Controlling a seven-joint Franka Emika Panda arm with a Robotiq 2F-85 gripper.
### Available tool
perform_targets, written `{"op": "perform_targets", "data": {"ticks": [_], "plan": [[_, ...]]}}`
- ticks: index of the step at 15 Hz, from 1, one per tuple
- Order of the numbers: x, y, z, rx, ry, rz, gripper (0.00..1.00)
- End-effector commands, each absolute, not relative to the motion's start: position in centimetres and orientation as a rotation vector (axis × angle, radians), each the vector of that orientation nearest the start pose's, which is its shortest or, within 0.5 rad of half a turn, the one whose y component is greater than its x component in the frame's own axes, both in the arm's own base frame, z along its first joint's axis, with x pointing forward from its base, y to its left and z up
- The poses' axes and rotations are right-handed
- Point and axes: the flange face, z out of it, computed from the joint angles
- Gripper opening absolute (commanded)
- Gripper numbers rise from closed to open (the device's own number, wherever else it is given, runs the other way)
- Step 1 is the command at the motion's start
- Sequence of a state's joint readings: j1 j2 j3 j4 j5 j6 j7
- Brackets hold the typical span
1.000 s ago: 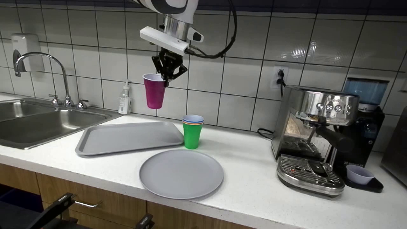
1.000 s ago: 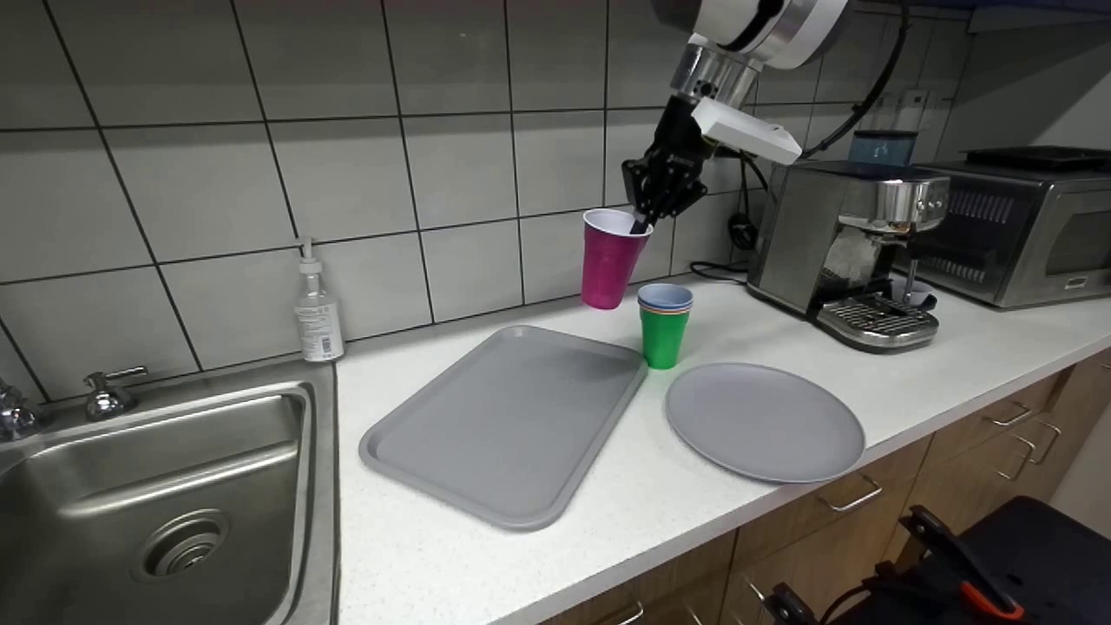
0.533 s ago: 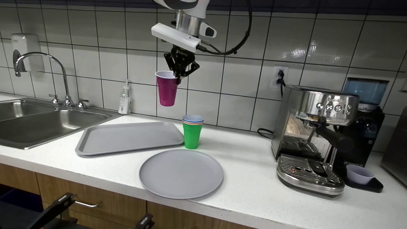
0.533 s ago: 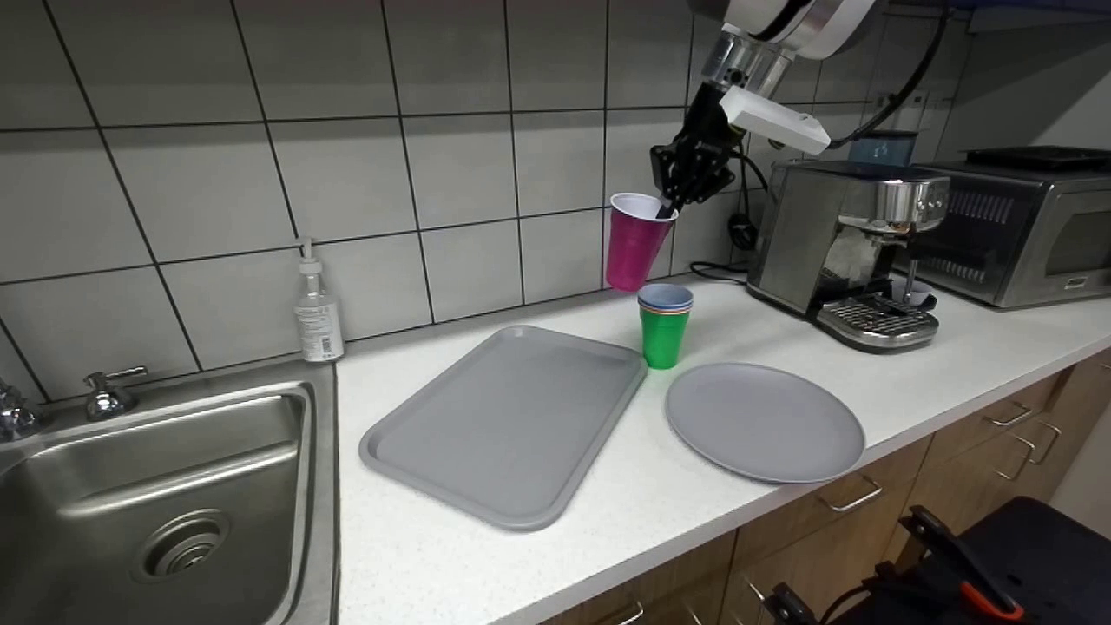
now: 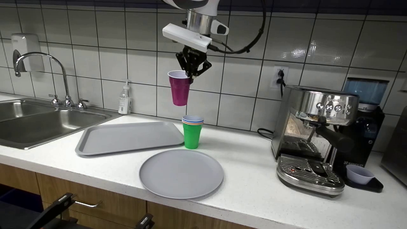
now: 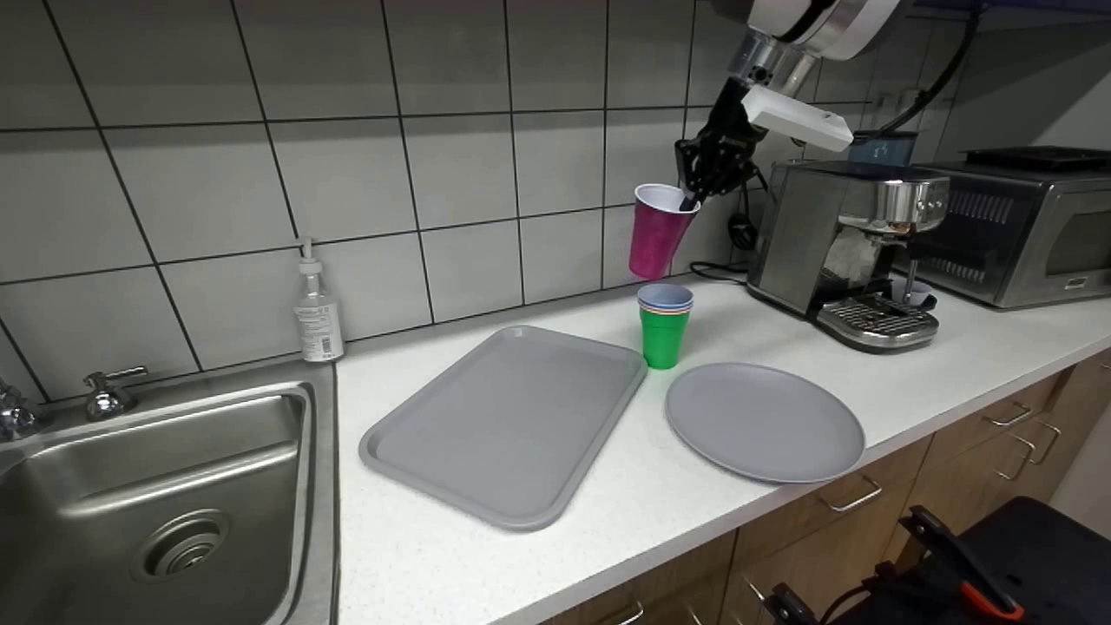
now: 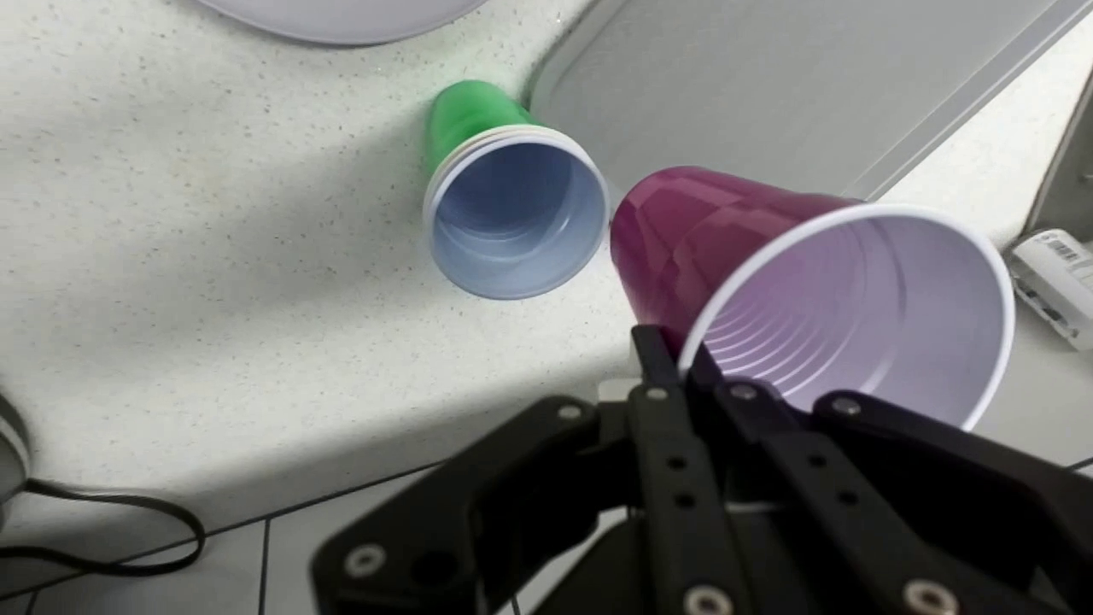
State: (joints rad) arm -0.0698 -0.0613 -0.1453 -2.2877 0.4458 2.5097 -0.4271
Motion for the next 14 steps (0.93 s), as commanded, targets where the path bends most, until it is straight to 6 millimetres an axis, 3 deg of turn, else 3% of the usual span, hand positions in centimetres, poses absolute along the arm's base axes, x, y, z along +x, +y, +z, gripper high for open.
{"op": "perform_targets", "data": {"ticks": [1,14], "plan": [[51.4,-12.9,41.1,-2.888,0.206,-0.565,0.01],[51.8,-15.0,39.5,-2.949,0.299,-0.565,0.01]]}}
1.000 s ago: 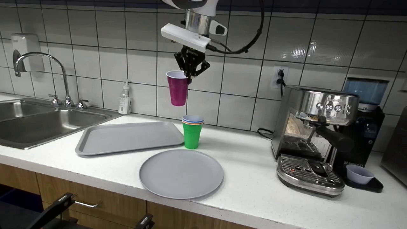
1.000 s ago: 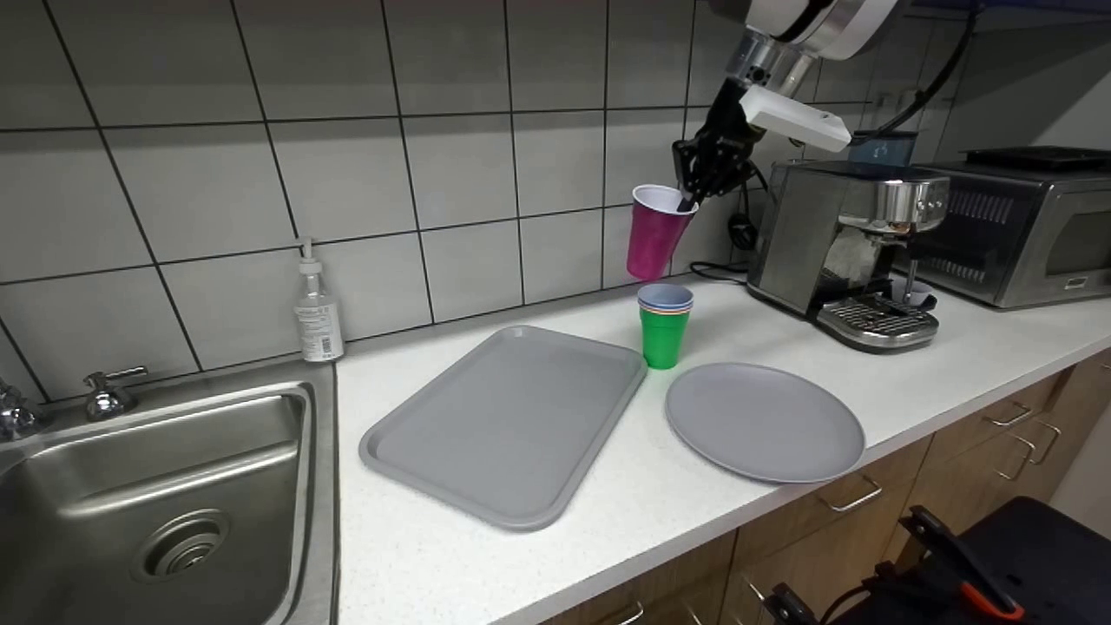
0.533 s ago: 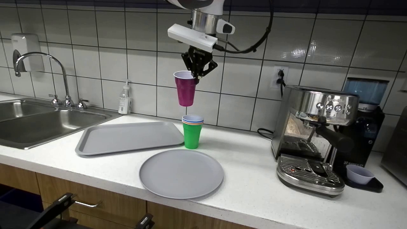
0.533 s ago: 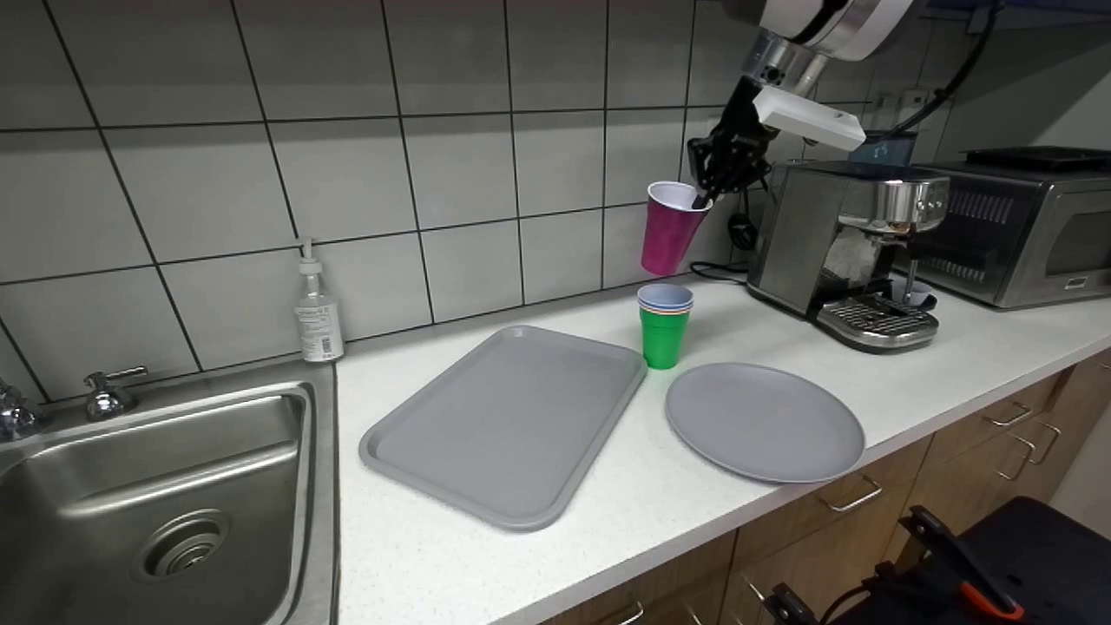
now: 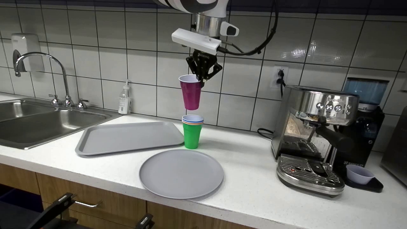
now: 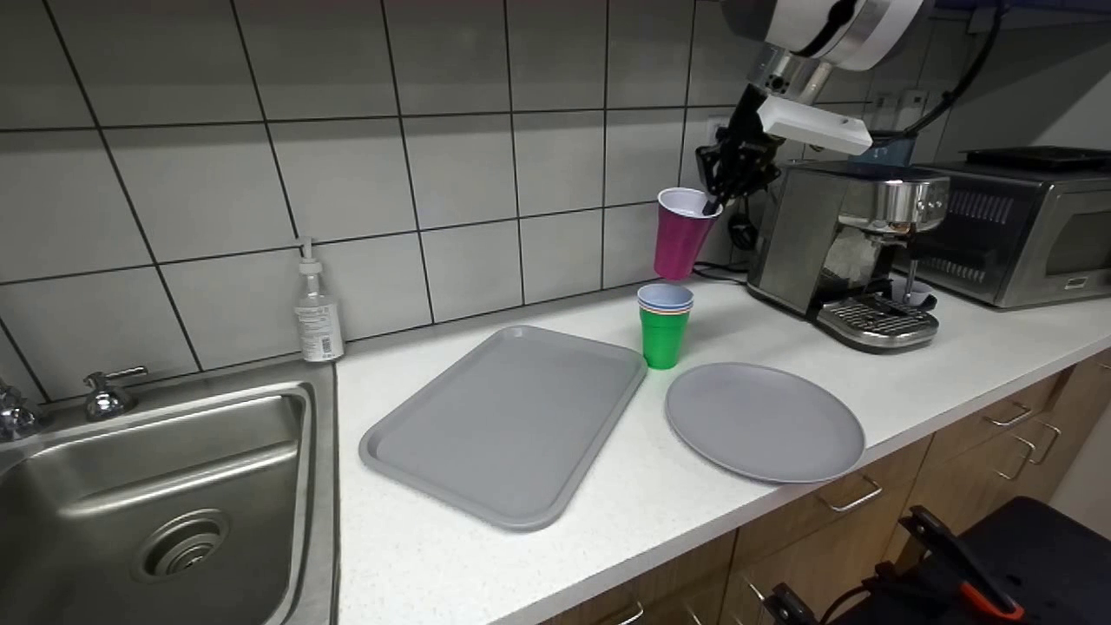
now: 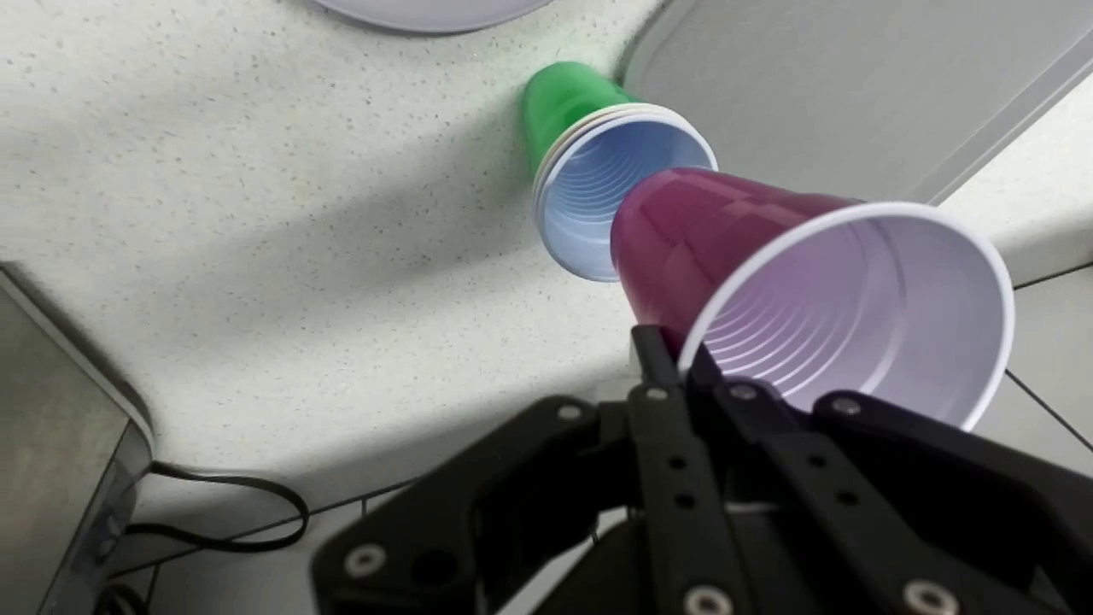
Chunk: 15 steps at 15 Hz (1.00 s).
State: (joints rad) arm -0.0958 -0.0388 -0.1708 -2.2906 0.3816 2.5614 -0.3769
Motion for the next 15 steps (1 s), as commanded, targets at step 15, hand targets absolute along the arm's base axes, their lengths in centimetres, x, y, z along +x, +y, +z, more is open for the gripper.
{"op": "perform_targets", "data": {"ticks": [15], "plan": [[53.0,-14.7,36.4,-2.978,0.347,-0.523,0.01]]}}
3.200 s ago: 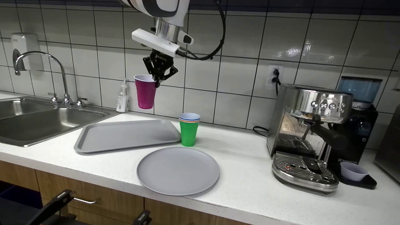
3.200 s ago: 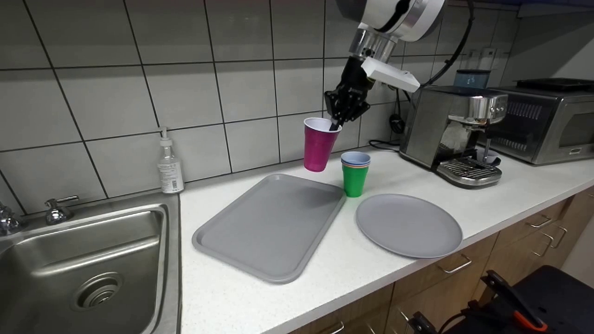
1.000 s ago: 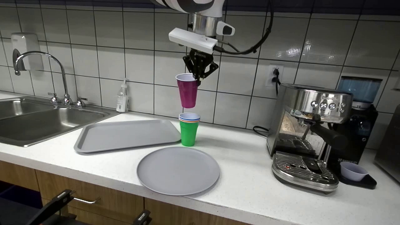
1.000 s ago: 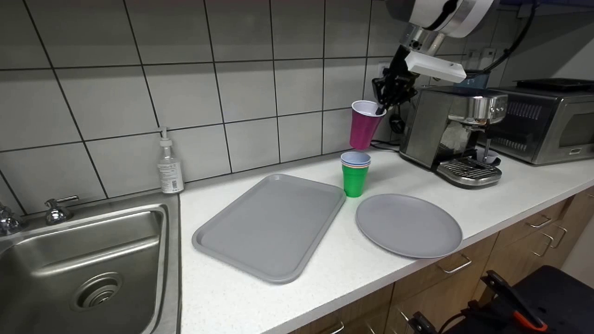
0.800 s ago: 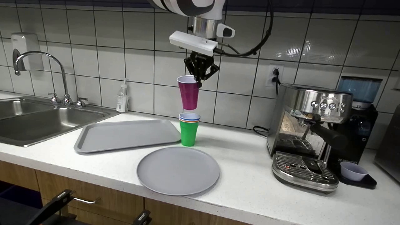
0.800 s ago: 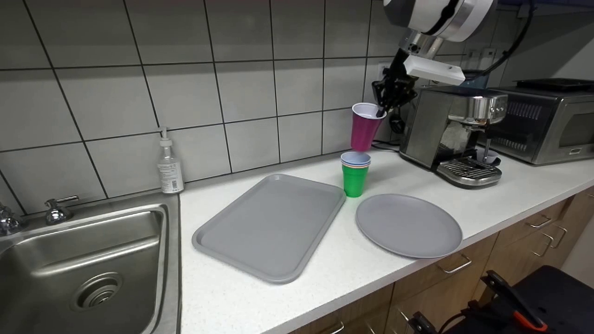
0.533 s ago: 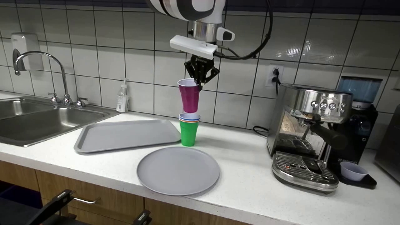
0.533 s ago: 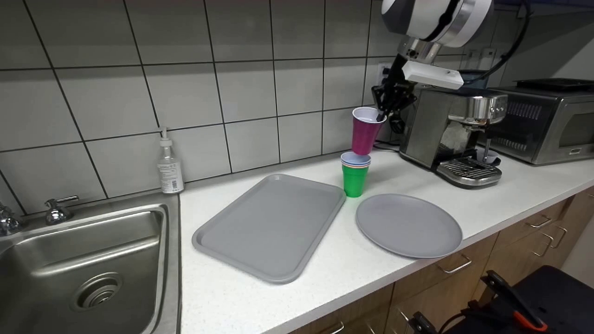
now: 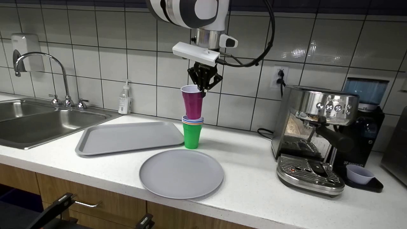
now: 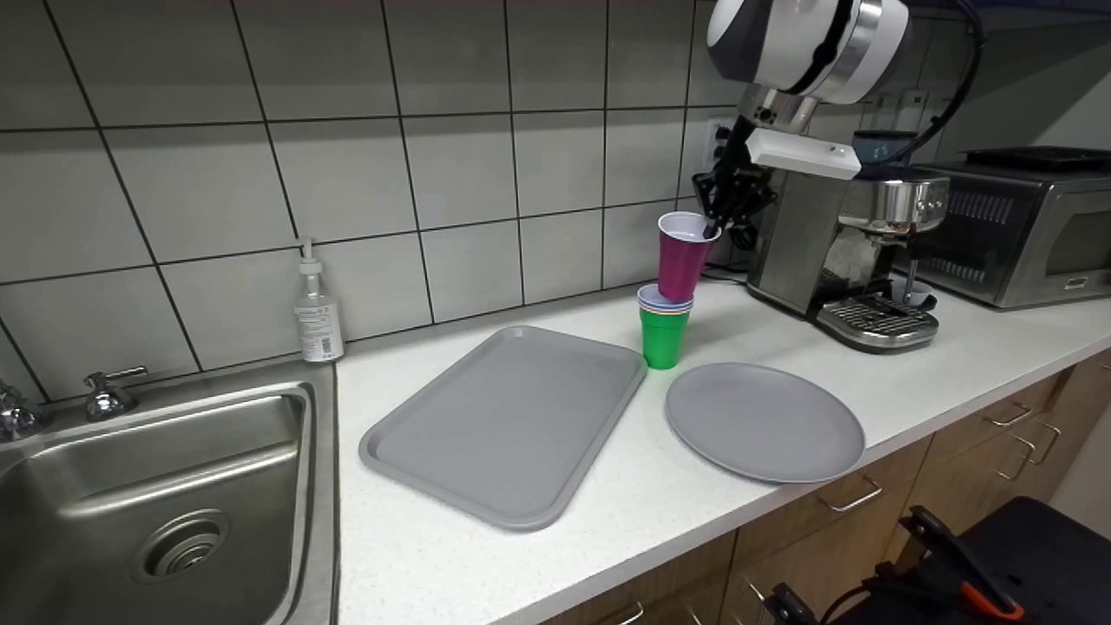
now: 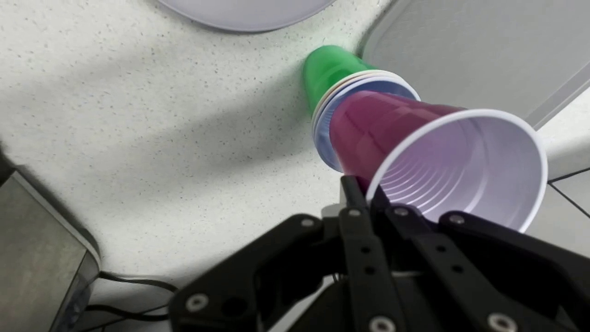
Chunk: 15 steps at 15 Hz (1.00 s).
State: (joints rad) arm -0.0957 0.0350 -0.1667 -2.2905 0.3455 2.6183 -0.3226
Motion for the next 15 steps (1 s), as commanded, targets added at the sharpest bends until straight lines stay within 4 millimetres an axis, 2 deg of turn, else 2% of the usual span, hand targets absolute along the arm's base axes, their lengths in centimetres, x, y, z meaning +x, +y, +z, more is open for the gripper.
{"op": "perform_targets", "data": {"ticks": [1,15], "plan": [[53.1,-14.7,36.2,-2.978,0.351,-0.521,0.01],[55.0,-14.0,33.8,-2.972,0.409,-0.463,0.01]]}}
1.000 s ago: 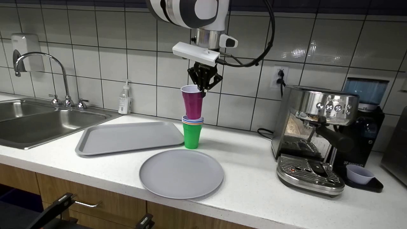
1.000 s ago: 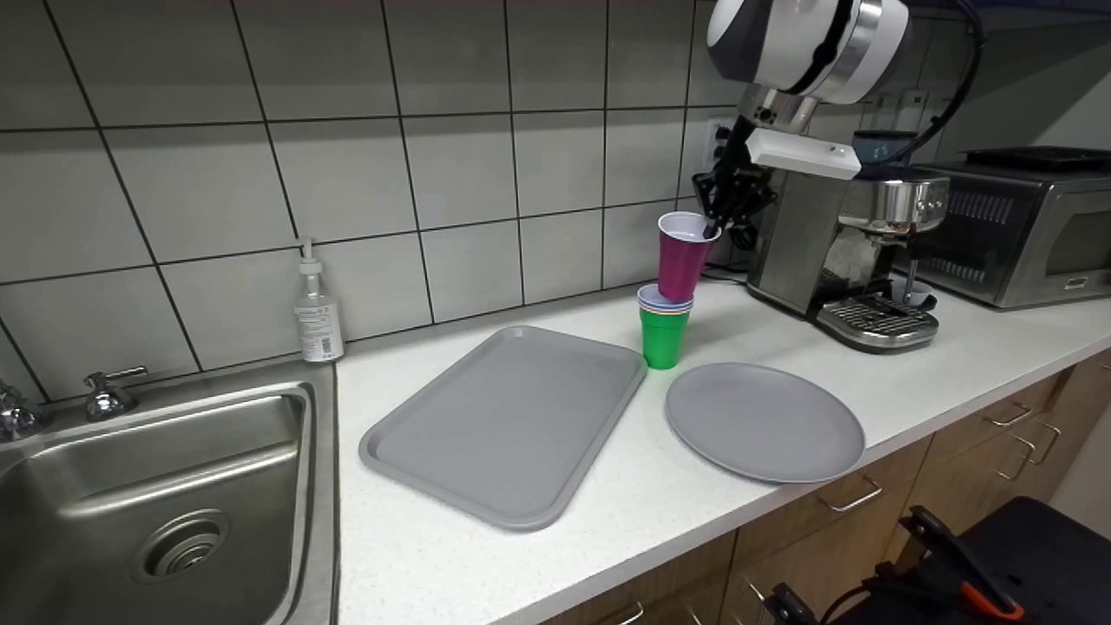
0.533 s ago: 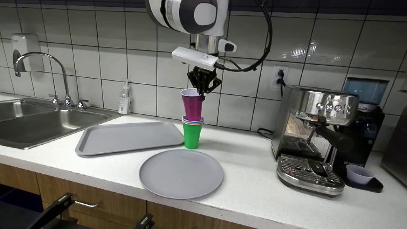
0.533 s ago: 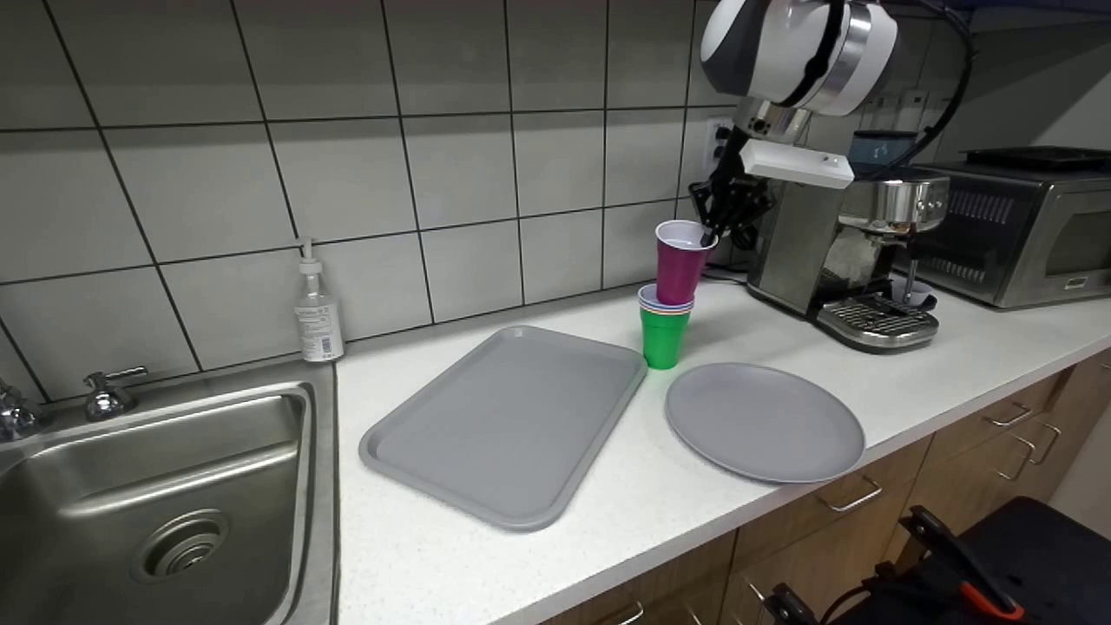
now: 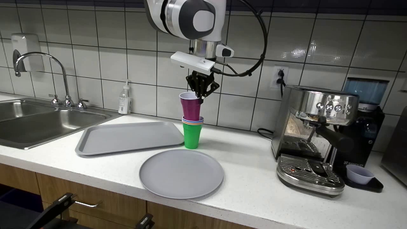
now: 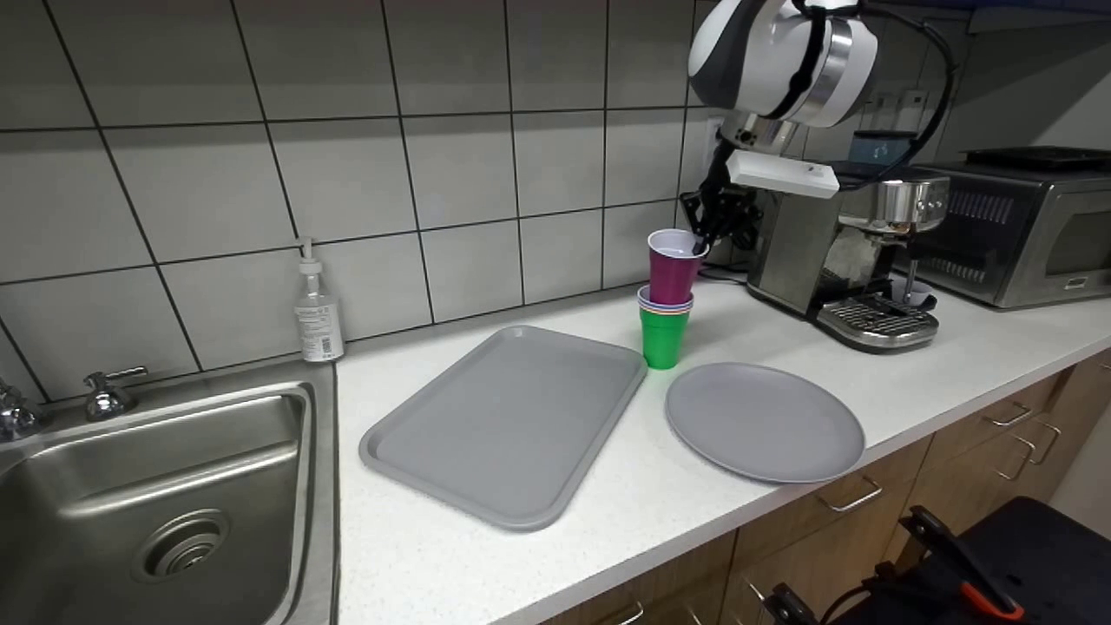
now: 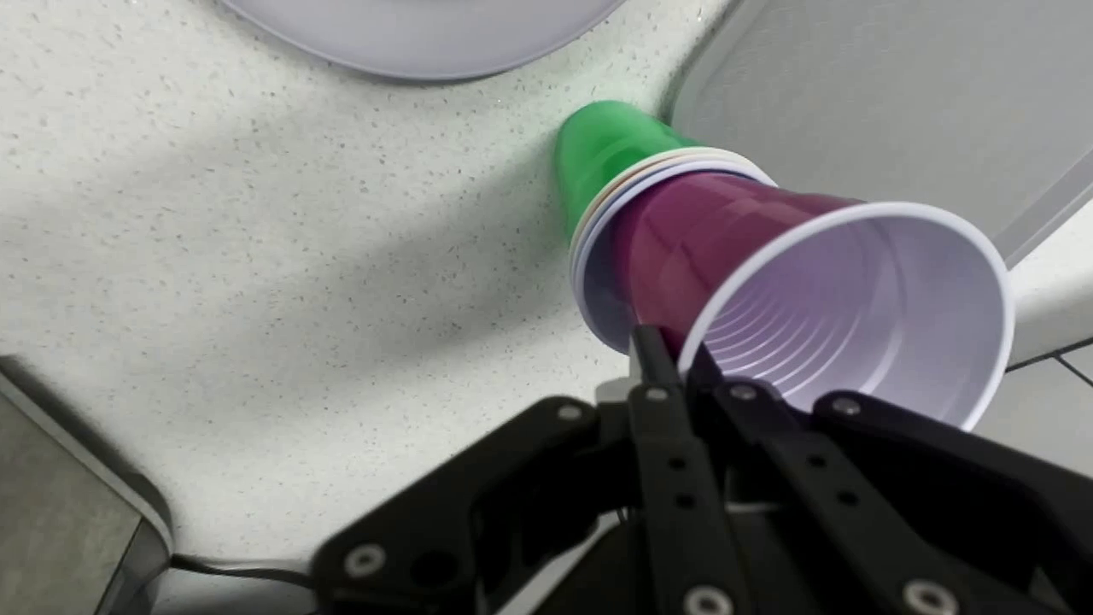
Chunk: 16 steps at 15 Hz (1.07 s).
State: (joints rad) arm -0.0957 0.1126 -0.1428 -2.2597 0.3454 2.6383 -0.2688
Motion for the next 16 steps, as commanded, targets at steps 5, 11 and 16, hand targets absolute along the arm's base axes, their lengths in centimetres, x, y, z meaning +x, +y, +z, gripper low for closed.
{"op": "perform_targets", "data": {"ticks": [5,11,16], "plan": [[55.8,-14.2,33.1,-2.972,0.448,-0.438,0.01],[56.4,-14.2,32.1,-2.989,0.480,-0.395,0.01],[56.6,-14.3,31.1,-2.983,0.489,-0.367,0.01]]}}
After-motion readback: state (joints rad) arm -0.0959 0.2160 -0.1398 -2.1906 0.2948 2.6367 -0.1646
